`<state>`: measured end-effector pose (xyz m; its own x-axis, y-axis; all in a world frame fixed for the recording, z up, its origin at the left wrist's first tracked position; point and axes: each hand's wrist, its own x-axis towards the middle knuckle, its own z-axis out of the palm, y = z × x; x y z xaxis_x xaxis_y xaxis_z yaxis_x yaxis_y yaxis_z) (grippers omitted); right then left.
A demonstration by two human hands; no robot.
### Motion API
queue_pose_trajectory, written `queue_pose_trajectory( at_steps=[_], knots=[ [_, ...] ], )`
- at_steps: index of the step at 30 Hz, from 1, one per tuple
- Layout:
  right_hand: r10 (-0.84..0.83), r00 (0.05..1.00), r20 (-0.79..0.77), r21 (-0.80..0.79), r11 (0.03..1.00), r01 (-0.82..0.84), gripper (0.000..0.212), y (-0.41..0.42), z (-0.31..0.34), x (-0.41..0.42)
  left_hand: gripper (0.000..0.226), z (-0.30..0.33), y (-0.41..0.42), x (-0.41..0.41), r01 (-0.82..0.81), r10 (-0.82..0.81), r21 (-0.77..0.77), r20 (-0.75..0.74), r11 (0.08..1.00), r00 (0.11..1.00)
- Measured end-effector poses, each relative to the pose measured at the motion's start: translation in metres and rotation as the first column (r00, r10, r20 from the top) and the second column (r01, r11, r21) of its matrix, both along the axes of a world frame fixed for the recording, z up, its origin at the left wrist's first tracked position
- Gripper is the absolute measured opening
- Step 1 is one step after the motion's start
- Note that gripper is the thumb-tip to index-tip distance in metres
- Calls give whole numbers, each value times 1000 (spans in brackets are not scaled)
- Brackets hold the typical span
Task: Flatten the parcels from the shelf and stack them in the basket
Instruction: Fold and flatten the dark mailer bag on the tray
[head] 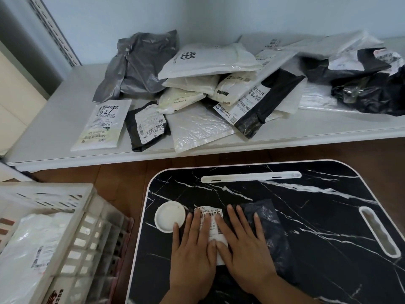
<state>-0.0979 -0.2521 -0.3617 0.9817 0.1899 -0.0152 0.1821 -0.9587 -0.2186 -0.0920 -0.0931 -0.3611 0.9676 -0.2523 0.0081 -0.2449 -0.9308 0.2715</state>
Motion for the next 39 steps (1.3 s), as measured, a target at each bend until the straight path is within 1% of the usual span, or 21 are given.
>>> queue_pose_trajectory(
  at_steps=[4, 8, 12, 14, 16, 19, 20, 21, 22, 24, 25, 26, 27, 28, 29, 30, 32, 33, 36, 37, 39],
  knots=[
    [-9, 1000, -11, -10, 1000, 9, 55, 1, 2, 0, 55, 1, 0, 0, -3, 3, -2, 3, 1000, 1000],
    [8, 1000, 9, -52, 999, -7, 57, -6, 3, 0, 57, 6, 0, 0, -24, 26, 21, -53, 999, 998],
    [-24, 1000, 5, -168, 985, 24, 73, -41, 2, -7, 58, 9, 5, 0, -16, 27, 86, -134, 996, 991],
    [-51, 999, 3, -226, 973, 50, 69, -65, -2, -13, 63, 13, 7, 1, -18, 35, 95, -176, 995, 984],
    [-102, 995, 0, -266, 959, 99, 66, -84, -4, -17, 74, 17, 6, 0, -5, 18, 89, -139, 996, 990],
    [-232, 971, 53, -222, 946, 238, 66, -84, 6, -12, 81, 29, 5, -1, -26, 39, 67, -196, 997, 980],
    [-225, 970, 87, -181, 954, 238, 66, -73, 13, -7, 81, 34, 5, -1, -33, 45, 61, -206, 998, 978],
    [-174, 977, 122, -141, 971, 190, 65, -58, 21, -2, 81, 36, 4, -1, -45, 51, 37, -209, 998, 976],
    [-85, 985, 153, -113, 988, 103, 64, -41, 29, 3, 80, 36, 6, -1, -66, 62, -12, -204, 998, 977],
    [91, 980, 176, -104, 992, -74, 58, -7, 37, 8, 77, 38, 9, -2, -170, 140, -158, -185, 973, 973],
    [135, 976, 169, -104, 987, -119, 57, 4, 35, 9, 72, 37, 11, -3, -246, 206, -219, -189, 944, 960],
    [148, 977, 152, -97, 986, -134, 56, 11, 31, 8, 68, 37, 14, -3, -292, 250, -220, -199, 931, 947],
    [140, 981, 136, -87, 988, -129, 56, 14, 27, 6, 64, 35, 17, -4, -284, 258, -156, -168, 946, 951],
    [124, 985, 123, -80, 990, -114, 56, 15, 23, 4, 61, 34, 21, -5, -228, 218, -64, -131, 972, 967],
    [109, 987, 116, -76, 992, -101, 56, 13, 19, 1, 58, 34, 25, -5, -164, 162, -2, -135, 987, 977],
    [102, 989, 109, -79, 992, -94, 56, 12, 17, -2, 55, 33, 28, -5, -112, 120, 65, -138, 992, 983],
    [102, 991, 88, -99, 991, -94, 57, 10, 17, -3, 50, 24, 31, -7, -62, 76, 172, -77, 983, 994],
    [105, 991, 81, -107, 990, -96, 57, 10, 16, -3, 51, 20, 32, -6, -41, 59, 210, -76, 977, 995],
    [90, 994, 61, -115, 990, -82, 56, 11, 14, -4, 59, 13, 30, -7, -6, 29, 265, -83, 964, 996],
    [90, 994, 63, -118, 990, -82, 56, 11, 12, -4, 61, 12, 28, -8, 2, 30, 273, -112, 962, 993],
    [98, 994, 57, -123, 988, -90, 57, 11, 11, -4, 62, 11, 24, -9, 14, 23, 260, -139, 965, 990]
  ],
)
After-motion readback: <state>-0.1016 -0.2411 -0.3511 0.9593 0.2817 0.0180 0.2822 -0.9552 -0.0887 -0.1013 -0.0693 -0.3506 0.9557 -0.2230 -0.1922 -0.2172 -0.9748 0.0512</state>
